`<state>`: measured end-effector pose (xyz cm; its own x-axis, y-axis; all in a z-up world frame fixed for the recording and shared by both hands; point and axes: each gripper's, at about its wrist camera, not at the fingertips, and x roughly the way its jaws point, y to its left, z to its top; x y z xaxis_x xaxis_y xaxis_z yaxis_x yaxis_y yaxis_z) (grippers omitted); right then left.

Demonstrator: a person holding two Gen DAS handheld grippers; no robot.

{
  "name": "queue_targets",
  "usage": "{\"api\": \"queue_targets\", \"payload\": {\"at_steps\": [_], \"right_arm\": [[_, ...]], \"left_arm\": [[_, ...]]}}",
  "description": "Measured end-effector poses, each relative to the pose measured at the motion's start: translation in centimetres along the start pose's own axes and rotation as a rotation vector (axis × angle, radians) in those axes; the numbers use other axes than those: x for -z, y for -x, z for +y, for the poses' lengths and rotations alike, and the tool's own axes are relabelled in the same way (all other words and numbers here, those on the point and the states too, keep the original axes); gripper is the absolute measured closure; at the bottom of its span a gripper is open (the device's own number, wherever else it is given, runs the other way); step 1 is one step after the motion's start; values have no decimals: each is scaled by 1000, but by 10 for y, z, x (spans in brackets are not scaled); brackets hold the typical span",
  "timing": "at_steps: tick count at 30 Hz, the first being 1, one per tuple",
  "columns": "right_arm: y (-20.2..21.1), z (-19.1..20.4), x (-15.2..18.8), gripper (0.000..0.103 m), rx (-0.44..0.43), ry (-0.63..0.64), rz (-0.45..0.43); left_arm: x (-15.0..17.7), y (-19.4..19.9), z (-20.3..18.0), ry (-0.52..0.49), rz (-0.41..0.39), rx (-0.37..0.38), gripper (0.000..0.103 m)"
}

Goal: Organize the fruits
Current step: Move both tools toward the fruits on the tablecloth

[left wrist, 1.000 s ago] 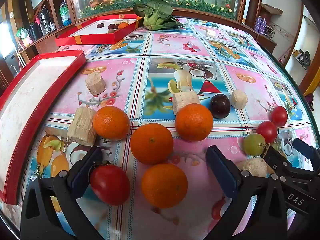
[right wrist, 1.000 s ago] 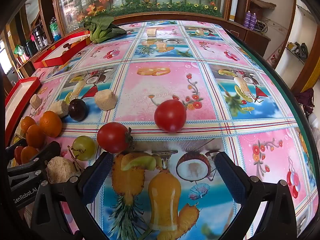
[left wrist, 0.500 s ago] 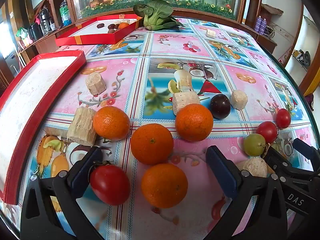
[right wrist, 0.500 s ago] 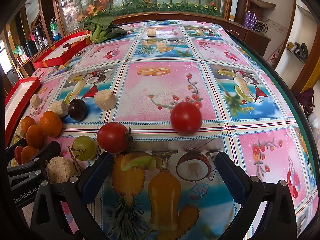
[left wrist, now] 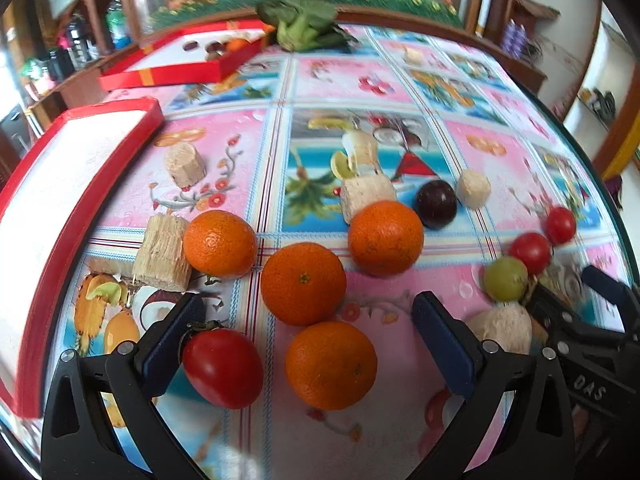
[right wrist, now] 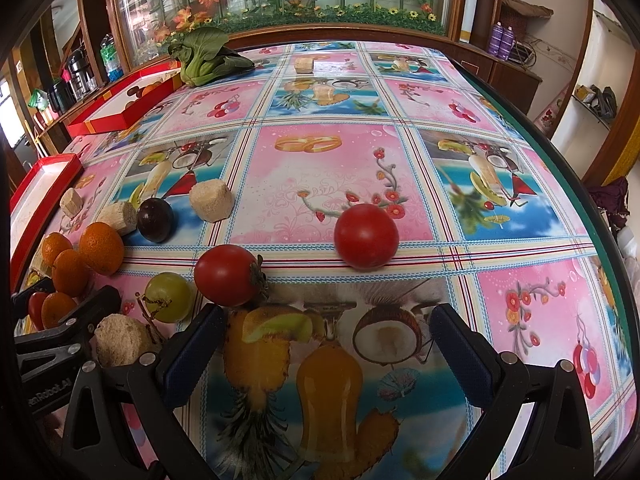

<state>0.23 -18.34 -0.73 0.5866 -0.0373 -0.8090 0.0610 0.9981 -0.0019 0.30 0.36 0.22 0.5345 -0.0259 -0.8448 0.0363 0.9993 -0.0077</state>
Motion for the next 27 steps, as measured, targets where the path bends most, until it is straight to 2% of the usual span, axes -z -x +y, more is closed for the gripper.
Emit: {"api": "queue_targets", "payload": {"at_steps": [3,7,9,13,21,27], "right_arm": [[3,3,-2,0,-14,20,24],[4,3,-3,0,-50,54,108],[15,-2,1,1,-90,14,125],[38,-5,8,1,-110,-22,102],[65,13,0,4,-128,35,46],[78,26,-6,5,-105,70,4]], "left_arm": [[-3,2,5,-2,55,7,0],[0,9,12,-16,154,69,0],[0,15,16,-18,169,63,0],[-3,29,18,-84,181,21,0],[-11,52,27,-113,128,58,0],[-13,62,31,-125,71,131,0]]}}
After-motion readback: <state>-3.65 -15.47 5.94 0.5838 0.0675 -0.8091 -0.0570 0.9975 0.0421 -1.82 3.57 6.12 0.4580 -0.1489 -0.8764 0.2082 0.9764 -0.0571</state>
